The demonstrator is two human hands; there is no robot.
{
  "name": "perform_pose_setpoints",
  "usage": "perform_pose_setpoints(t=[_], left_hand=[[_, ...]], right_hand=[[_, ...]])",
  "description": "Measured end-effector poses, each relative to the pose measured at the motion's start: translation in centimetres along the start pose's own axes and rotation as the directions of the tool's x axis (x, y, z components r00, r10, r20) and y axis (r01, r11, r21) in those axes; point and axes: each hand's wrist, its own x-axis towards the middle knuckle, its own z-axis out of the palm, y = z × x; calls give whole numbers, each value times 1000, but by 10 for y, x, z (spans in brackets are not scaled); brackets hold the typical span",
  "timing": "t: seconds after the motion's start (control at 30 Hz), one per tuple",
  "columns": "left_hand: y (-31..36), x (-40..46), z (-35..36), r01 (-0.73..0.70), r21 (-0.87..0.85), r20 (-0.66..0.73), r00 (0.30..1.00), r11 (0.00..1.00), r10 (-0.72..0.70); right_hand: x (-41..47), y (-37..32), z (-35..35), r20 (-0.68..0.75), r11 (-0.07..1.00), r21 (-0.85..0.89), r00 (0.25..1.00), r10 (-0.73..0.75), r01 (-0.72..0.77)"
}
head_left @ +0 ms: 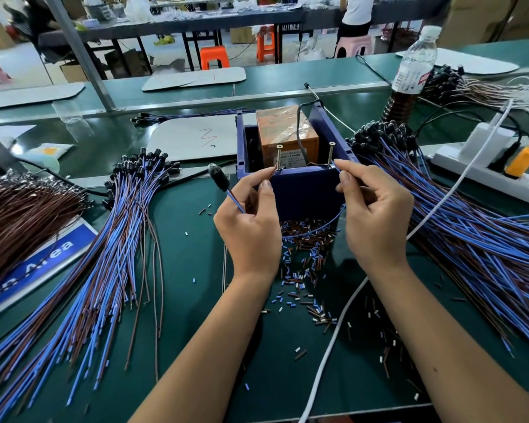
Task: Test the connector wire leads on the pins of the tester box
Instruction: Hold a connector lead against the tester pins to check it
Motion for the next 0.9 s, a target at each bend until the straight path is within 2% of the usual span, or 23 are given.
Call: perform_pose_setpoints(t=[0.67, 0.9], left_hand=[[3, 6, -2, -108, 86, -9, 994, 990, 109], [1, 13, -2, -149, 158, -69, 984, 976, 161]], right_hand=[[1, -1, -5, -51, 984, -119, 989, -141, 134], [2, -2, 1, -39, 967, -184, 982, -184, 174]])
